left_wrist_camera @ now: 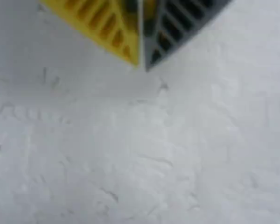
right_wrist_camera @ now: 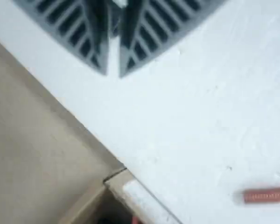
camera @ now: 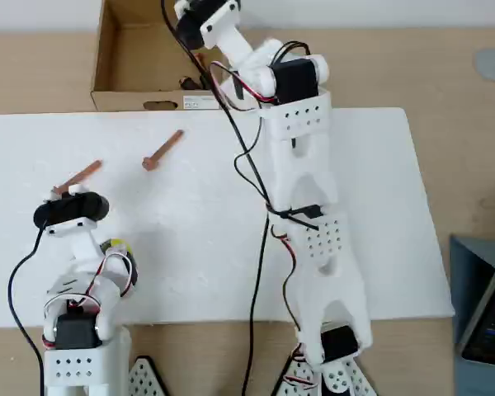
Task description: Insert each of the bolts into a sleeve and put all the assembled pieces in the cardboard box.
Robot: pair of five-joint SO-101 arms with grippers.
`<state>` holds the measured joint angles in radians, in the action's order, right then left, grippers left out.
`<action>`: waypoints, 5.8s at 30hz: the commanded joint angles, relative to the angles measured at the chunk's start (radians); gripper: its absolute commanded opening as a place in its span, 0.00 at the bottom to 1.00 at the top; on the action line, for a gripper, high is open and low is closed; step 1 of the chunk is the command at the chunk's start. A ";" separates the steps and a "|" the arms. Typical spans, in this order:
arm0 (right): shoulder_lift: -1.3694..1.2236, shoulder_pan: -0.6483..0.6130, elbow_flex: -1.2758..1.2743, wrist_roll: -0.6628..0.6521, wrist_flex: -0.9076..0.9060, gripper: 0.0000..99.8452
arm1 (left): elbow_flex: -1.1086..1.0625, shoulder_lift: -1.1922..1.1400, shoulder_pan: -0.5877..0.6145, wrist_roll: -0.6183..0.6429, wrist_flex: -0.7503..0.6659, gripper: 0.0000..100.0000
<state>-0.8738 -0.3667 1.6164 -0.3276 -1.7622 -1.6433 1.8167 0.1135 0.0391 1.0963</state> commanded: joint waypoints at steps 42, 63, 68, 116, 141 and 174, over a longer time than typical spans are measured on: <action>0.242 0.203 -0.763 -0.852 0.032 0.17 | 0.006 0.007 0.008 0.003 -0.014 0.00; 0.028 0.156 -0.762 -0.916 0.245 0.17 | 0.006 0.007 0.028 0.005 -0.014 0.00; -0.024 0.156 -0.733 -0.919 0.252 0.17 | 0.006 0.007 0.028 0.005 -0.014 0.00; 0.578 0.124 -0.766 -0.462 -0.026 0.01 | 0.008 0.007 0.018 -0.002 -0.009 0.00; 1.675 0.401 -1.854 0.100 -0.023 0.01 | 0.377 -0.064 0.086 -0.002 0.173 0.01; 1.764 0.746 -1.929 0.170 -0.020 0.01 | 1.387 -1.554 0.305 -0.813 0.201 0.01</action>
<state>0.8692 0.3682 -0.3107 -0.1588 -1.7668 -0.3590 0.3207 0.3667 -0.6252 1.2942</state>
